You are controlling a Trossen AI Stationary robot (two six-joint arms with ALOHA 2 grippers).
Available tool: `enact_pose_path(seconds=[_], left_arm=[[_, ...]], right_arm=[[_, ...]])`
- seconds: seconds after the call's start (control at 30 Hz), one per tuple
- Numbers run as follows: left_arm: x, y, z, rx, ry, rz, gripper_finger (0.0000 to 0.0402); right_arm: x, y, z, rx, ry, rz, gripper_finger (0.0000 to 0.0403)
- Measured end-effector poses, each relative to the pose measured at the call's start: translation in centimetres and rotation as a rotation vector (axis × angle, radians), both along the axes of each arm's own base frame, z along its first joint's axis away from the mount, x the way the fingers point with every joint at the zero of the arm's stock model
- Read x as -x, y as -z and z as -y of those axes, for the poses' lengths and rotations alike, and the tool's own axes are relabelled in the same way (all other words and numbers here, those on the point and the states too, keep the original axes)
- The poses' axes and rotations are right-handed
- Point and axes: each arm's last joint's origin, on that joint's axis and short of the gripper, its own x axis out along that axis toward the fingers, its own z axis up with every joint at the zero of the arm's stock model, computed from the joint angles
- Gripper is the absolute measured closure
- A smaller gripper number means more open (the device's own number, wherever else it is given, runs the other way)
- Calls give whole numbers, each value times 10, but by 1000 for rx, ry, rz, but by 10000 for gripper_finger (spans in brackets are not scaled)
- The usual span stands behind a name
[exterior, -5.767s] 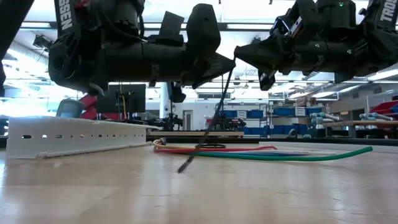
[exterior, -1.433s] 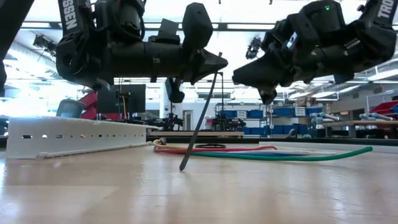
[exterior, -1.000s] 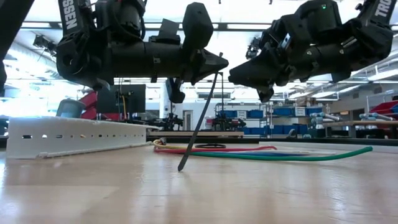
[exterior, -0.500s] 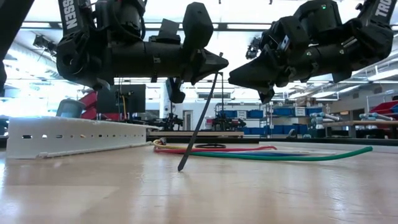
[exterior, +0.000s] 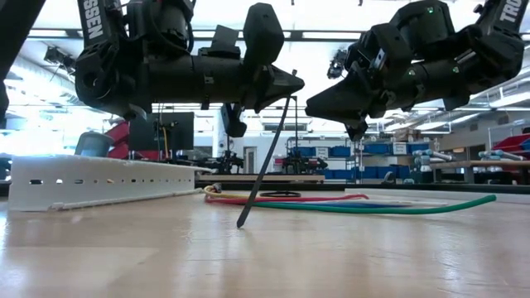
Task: Ziptie cables
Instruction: Insert the black zip tie into the lock head
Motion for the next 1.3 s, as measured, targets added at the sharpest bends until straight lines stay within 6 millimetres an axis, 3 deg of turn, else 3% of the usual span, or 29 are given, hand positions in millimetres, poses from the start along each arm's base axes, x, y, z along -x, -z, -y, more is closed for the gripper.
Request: enact_pose_path(seconds=[0.47,0.9,1.3], left_arm=[[0,-4,0,0,-2,32,398],[-19,-23,4,-97,20,52,398],[-20,-21,4,-101,20,31,398]], right_arm=[[-1,-6,-3,7,50,60,343],[-1,-14,-2,9,18,143,343],[-1,-14,-3,-17,-11,140,343]])
